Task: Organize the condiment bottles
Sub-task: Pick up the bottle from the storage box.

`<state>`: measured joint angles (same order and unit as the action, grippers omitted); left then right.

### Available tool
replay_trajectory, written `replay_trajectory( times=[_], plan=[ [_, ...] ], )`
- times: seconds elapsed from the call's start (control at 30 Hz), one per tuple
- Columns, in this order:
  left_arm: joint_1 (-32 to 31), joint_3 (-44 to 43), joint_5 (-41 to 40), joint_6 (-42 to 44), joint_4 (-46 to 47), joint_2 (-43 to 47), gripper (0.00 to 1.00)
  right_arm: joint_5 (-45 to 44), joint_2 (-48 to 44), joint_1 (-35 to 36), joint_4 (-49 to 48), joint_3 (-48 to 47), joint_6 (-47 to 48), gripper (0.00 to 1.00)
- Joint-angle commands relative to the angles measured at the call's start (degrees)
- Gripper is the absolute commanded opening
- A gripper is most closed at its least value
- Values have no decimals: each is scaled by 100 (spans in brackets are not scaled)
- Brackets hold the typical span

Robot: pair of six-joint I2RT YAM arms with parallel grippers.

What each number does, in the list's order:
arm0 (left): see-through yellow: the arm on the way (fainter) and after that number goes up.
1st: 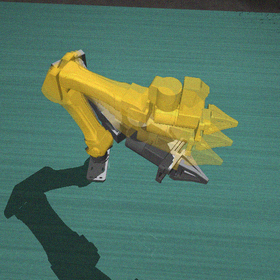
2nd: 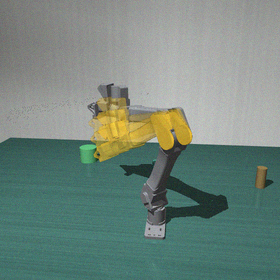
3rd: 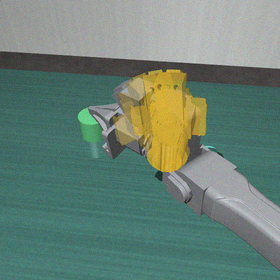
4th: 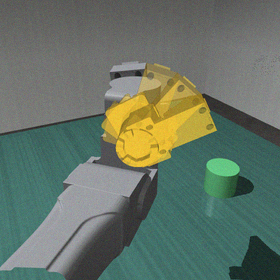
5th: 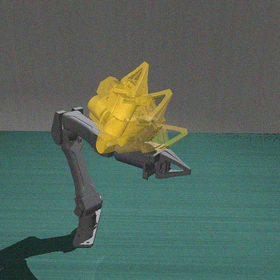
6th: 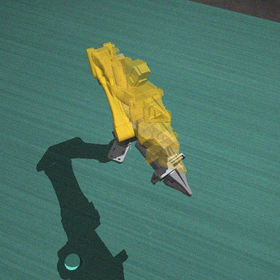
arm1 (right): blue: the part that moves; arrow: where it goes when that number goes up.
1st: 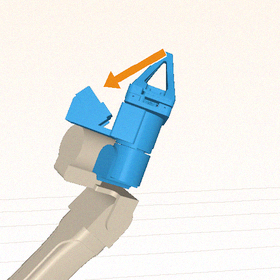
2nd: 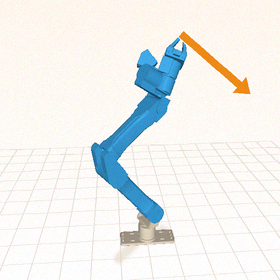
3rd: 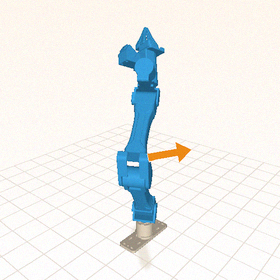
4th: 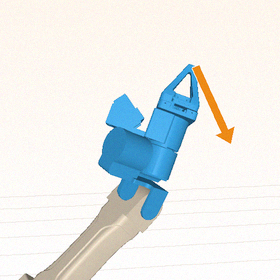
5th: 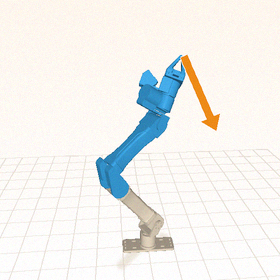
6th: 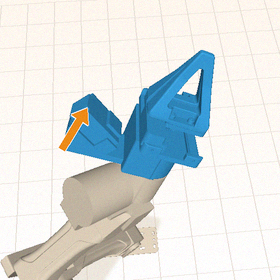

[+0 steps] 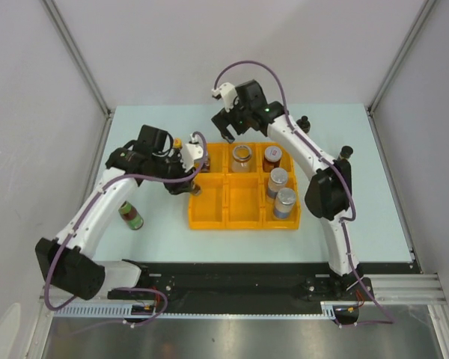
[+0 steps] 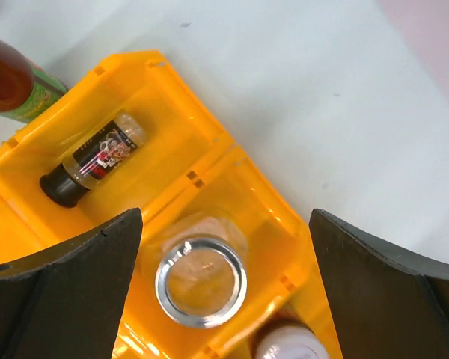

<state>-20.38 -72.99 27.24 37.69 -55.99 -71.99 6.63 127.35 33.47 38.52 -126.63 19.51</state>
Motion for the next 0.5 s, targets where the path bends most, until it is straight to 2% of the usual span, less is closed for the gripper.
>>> replay_trajectory(
  times=[0.0, 0.1, 0.23, 0.47],
  plan=[
    [-89, -242, 193, -192, 404, -360, 0, 416, -378, -201, 548, -334, -175, 100],
    [-89, -111, 264, -271, 606, -211, 0, 585, -141, -88, 954, -652, -254, 99],
    [-89, 188, 185, -324, 905, 306, 0, 339, 140, 194, 1035, -872, -193, 98],
    [-80, 92, 97, -297, 668, 772, 0, 672, 835, 379, 965, -1286, -702, 89]
  ],
)
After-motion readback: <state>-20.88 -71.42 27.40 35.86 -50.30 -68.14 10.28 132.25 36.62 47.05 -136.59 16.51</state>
